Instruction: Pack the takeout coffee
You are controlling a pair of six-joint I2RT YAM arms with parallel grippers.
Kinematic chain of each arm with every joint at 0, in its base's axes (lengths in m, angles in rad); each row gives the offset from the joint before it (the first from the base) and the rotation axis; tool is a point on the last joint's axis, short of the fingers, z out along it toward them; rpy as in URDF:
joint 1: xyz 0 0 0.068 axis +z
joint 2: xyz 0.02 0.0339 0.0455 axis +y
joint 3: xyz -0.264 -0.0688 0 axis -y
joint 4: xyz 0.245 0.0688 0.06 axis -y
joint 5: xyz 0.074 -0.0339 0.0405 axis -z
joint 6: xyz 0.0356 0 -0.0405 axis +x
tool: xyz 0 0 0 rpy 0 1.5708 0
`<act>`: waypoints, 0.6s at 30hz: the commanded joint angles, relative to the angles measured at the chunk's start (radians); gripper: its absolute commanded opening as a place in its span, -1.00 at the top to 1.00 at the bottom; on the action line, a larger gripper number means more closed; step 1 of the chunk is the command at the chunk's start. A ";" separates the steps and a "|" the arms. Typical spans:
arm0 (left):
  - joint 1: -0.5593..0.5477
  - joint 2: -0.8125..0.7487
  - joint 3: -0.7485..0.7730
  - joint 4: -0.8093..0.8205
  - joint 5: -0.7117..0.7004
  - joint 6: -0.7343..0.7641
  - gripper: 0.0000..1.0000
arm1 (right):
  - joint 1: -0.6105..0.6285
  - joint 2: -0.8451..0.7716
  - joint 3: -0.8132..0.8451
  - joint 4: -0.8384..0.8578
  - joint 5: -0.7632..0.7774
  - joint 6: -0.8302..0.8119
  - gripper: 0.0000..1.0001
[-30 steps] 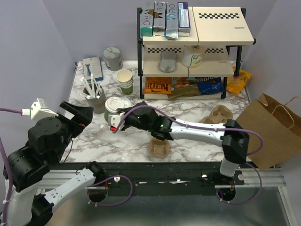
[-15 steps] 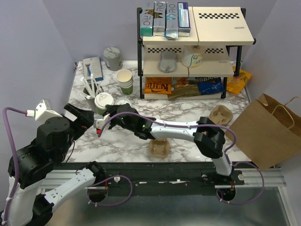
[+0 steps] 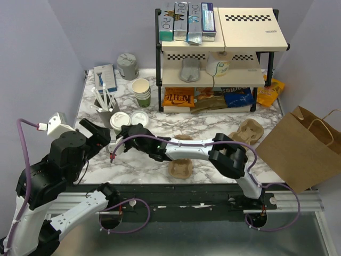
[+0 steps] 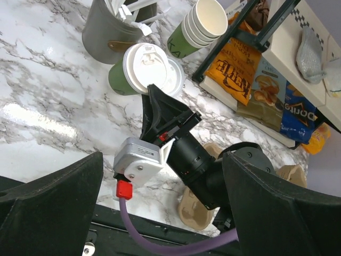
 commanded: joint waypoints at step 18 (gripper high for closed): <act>0.000 0.020 -0.053 0.089 0.047 0.070 -0.98 | 0.007 0.064 0.010 0.028 0.121 -0.048 0.40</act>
